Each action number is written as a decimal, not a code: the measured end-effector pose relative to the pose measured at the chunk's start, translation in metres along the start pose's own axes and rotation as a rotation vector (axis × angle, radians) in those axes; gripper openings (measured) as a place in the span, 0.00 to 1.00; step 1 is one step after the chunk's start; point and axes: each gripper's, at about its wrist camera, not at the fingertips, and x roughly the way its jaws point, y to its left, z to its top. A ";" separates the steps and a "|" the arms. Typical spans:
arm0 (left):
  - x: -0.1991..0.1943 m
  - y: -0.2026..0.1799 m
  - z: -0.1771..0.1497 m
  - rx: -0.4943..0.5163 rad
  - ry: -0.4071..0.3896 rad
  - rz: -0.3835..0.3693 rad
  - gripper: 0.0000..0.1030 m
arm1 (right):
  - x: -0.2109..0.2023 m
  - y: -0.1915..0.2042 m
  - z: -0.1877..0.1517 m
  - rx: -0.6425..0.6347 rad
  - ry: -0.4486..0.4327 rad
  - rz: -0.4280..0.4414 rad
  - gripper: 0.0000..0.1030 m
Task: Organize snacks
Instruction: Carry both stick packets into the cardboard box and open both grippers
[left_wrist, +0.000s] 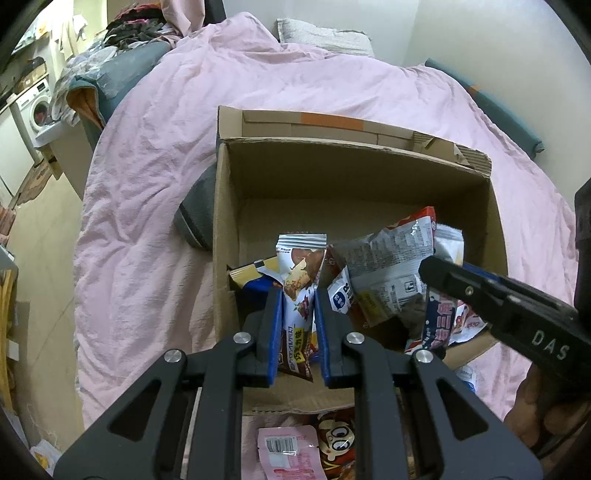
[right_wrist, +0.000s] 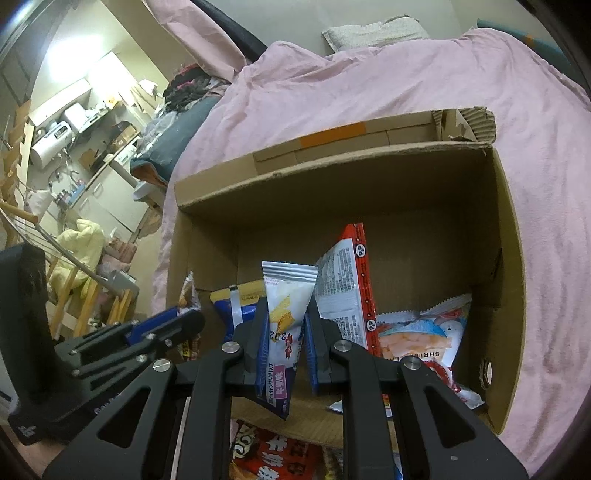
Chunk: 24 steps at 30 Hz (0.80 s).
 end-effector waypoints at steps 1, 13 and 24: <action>0.000 -0.001 0.000 0.001 -0.002 0.000 0.14 | -0.002 0.000 0.000 0.002 -0.008 0.003 0.18; -0.001 -0.001 -0.001 -0.004 -0.017 0.007 0.14 | -0.007 -0.013 -0.002 0.060 -0.015 0.048 0.18; -0.002 0.003 -0.001 -0.029 -0.003 -0.023 0.16 | -0.006 -0.010 0.002 0.085 -0.004 0.099 0.22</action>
